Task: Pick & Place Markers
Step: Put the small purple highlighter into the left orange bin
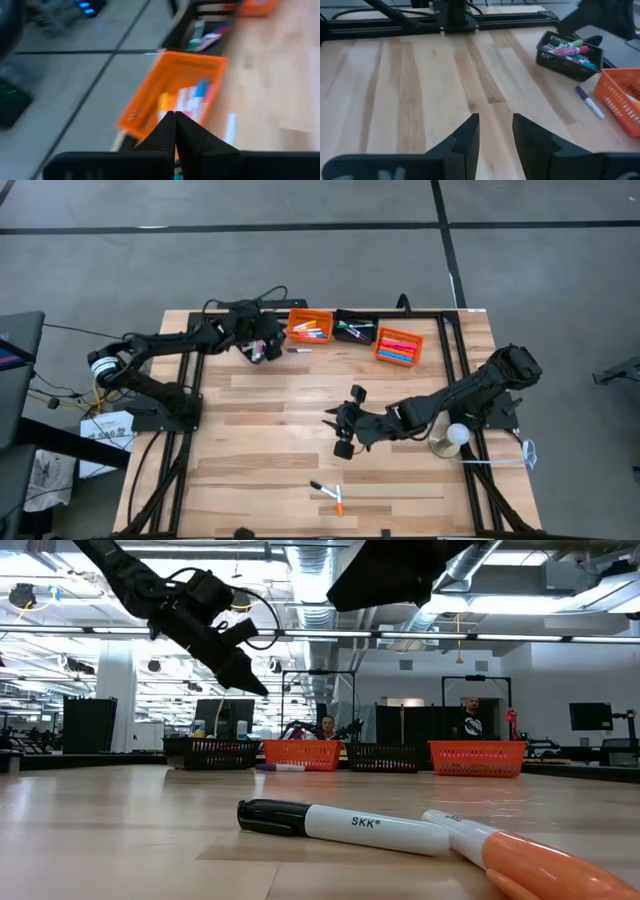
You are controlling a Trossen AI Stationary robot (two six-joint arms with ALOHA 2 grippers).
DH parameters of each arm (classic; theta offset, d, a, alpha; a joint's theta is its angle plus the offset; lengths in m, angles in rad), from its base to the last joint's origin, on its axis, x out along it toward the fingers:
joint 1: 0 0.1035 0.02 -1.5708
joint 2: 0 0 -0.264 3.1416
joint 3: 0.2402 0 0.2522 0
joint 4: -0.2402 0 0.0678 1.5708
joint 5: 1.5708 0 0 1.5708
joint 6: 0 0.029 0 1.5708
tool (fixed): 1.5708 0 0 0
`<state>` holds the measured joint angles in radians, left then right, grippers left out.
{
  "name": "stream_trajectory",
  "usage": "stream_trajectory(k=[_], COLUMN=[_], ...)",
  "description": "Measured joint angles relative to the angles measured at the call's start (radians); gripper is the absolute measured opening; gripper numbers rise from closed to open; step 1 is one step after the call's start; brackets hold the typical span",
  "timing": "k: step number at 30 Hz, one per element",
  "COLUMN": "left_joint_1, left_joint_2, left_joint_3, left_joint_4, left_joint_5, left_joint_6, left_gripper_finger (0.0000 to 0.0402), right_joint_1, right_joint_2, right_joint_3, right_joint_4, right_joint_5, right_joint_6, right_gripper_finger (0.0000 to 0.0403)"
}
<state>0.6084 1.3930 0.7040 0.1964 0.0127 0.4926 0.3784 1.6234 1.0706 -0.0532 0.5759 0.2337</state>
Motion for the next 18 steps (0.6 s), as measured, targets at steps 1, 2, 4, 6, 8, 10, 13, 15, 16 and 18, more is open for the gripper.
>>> stream_trajectory(k=[1, 2, 4, 6, 8, 10, 13, 15, 16, 18], left_joint_1=[0.000, -0.007, -0.026, -0.053, -0.076, -0.094, -0.124, -0.152, -0.167, -0.197], left_joint_2=[0.006, 0.013, 0.032, 0.064, 0.102, 0.138, 0.177, 0.184, 0.183, 0.161], left_joint_3=[0.000, 0.000, 0.000, 0.001, 0.001, 0.001, 0.001, 0.001, 0.001, 0.000], left_joint_4=[-0.002, -0.001, 0.002, 0.007, 0.013, 0.013, 0.004, -0.019, -0.033, -0.064], left_joint_5=[0.033, 0.061, 0.097, 0.104, 0.106, 0.108, 0.103, 0.103, 0.091, 0.030], left_joint_6=[0.000, 0.000, 0.000, 0.007, 0.042, 0.054, 0.025, -0.005, -0.016, -0.033], left_gripper_finger=[0.0006, 0.0006, 0.0007, 0.0010, 0.0014, 0.0020, 0.0036, 0.0050, 0.0055, 0.0064], right_joint_1=[-0.007, -0.014, -0.026, -0.047, -0.088, -0.149, -0.268, -0.358, -0.403, -0.484], right_joint_2=[0.000, 0.000, 0.000, 0.000, 0.000, 0.001, 0.001, 0.001, 0.001, 0.001], right_joint_3=[0.000, 0.000, 0.000, 0.000, 0.000, 0.000, 0.000, 0.000, 0.000, 0.000], right_joint_4=[-0.003, -0.007, -0.010, -0.014, -0.017, -0.027, -0.031, -0.029, -0.029, -0.018], right_joint_5=[-0.001, -0.001, -0.002, -0.001, -0.003, -0.025, -0.107, -0.194, -0.231, -0.293], right_joint_6=[-0.004, -0.005, -0.020, -0.053, -0.059, -0.072, -0.121, -0.157, -0.173, -0.200], right_gripper_finger=[0.0107, 0.0107, 0.0107, 0.0107, 0.0107, 0.0107, 0.0107, 0.0107, 0.0107, 0.0107])
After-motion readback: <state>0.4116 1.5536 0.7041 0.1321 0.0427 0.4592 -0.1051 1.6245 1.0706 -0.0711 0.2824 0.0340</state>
